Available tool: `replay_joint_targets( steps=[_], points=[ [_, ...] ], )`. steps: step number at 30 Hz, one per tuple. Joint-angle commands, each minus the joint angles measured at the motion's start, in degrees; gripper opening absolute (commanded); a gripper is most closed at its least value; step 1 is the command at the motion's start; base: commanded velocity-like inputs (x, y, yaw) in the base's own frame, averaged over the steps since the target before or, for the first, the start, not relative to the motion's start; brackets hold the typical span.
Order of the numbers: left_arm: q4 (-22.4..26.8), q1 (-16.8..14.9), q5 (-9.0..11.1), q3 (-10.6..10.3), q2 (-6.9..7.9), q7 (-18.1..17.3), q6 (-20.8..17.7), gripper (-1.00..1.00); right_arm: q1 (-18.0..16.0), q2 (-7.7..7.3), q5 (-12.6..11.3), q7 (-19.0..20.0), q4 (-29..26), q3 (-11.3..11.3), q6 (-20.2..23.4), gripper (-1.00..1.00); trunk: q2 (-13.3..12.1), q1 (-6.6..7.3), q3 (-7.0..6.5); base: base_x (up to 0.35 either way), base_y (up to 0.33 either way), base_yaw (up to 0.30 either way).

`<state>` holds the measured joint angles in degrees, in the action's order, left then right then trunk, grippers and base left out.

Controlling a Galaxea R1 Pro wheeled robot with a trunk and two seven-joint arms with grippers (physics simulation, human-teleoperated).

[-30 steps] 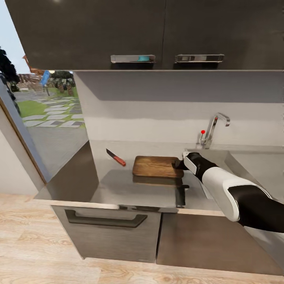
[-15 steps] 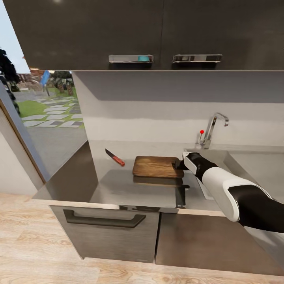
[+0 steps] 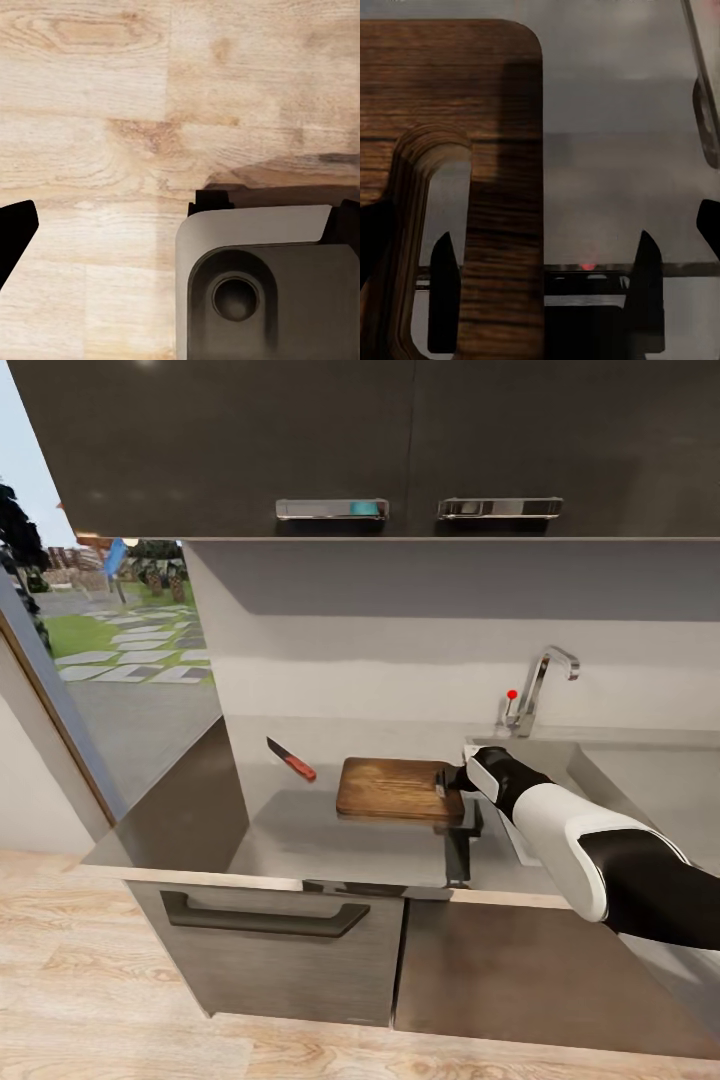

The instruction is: In the kitchen, take the Vidalia onion out of the sink, dice it on the chopping board with the paring knife, put the diced onion into the bowl on the countertop, then place both the paring knife and the chopping board into the sink.

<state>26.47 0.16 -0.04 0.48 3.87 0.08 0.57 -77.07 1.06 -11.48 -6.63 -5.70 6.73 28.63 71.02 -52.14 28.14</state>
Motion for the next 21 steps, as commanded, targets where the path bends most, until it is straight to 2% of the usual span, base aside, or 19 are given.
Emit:
replay_joint_targets(
  steps=[1,9,13,18,21],
  points=[
    [0.07,0.02,-0.02,0.05,0.00,0.01,0.05,1.00,-0.01,0.00,-0.62,-0.32,-0.10,0.46,0.29,1.00,0.03,0.00,0.05,0.000,0.000,0.000],
    [0.07,0.02,0.01,0.05,0.00,0.01,0.05,1.00,-0.01,-0.09,-0.64,-0.39,-0.75,0.27,0.39,1.00,0.03,0.00,0.05,0.000,0.000,0.000],
    [0.07,0.02,-0.03,0.05,0.00,0.01,0.06,1.00,-0.01,-0.51,-0.60,-0.48,-5.56,0.22,2.12,1.00,0.03,0.00,0.05,0.000,0.000,0.000],
    [0.07,0.02,-0.04,0.03,0.00,0.01,0.08,1.00,-0.01,-0.90,-0.52,-0.96,-23.73,0.36,15.54,1.00,0.03,0.00,0.05,0.000,0.000,0.000],
    [0.07,0.02,-0.04,0.04,0.00,0.01,0.09,1.00,-0.01,-1.13,-0.53,-1.74,-30.12,0.38,20.17,1.00,0.03,0.00,0.05,0.000,0.000,0.000]
  ],
)
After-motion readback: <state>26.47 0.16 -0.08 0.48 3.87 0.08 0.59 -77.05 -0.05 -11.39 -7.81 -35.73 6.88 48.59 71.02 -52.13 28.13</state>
